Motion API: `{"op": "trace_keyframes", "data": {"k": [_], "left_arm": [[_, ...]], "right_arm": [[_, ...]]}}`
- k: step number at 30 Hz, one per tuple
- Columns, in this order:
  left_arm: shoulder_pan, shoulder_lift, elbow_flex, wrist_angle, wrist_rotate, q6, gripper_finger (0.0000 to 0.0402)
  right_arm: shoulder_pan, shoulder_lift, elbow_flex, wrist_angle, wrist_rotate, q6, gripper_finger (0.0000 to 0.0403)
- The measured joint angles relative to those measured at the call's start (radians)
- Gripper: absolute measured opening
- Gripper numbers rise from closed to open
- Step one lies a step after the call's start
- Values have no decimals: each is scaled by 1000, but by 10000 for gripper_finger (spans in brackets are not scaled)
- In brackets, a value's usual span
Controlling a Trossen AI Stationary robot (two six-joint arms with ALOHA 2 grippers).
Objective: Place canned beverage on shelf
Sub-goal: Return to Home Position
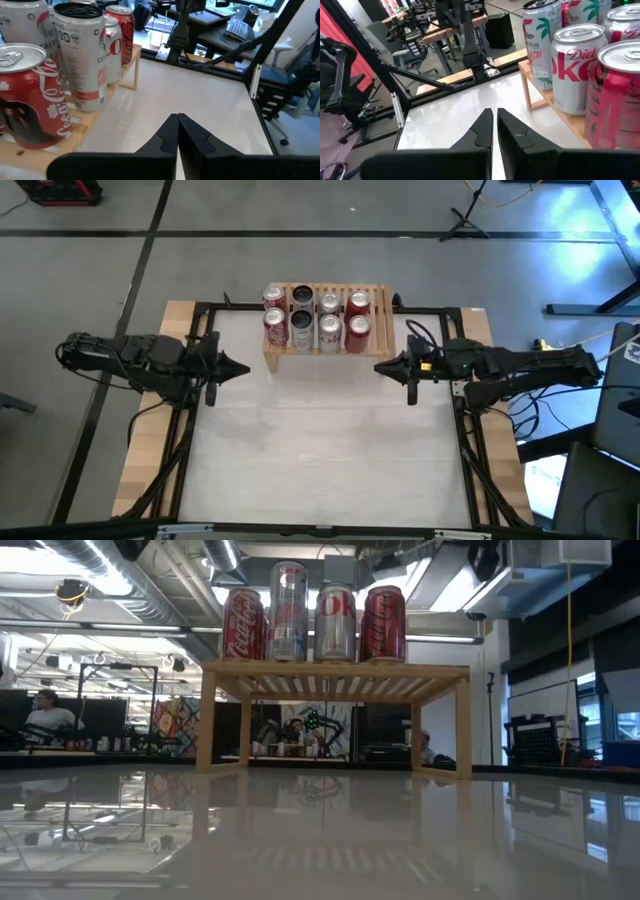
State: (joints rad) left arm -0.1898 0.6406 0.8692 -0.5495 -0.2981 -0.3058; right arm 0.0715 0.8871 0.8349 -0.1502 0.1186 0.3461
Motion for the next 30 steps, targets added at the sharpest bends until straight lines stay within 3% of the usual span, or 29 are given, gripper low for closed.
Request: {"op": "trace_keyframes", "data": {"k": [5, 8, 11, 20, 30], "left_arm": [[-3, -1, -72, 119, 41, 117, 4], [-7, -29, -156, 198, 139, 167, 4], [-2, -83, -228, 285, 140, 179, 4], [-2, -293, -395, 410, 131, 207, 4], [-2, -438, -549, 498, 106, 190, 4]], "right_arm": [[1, -1, 0, -1, -25, -46, 17], [1, -27, -10, 7, -105, -109, 17], [0, -76, -65, 71, -158, -140, 17], [0, -302, -296, 124, -69, -118, 17], [0, -542, -535, 267, -84, -164, 17]]}}
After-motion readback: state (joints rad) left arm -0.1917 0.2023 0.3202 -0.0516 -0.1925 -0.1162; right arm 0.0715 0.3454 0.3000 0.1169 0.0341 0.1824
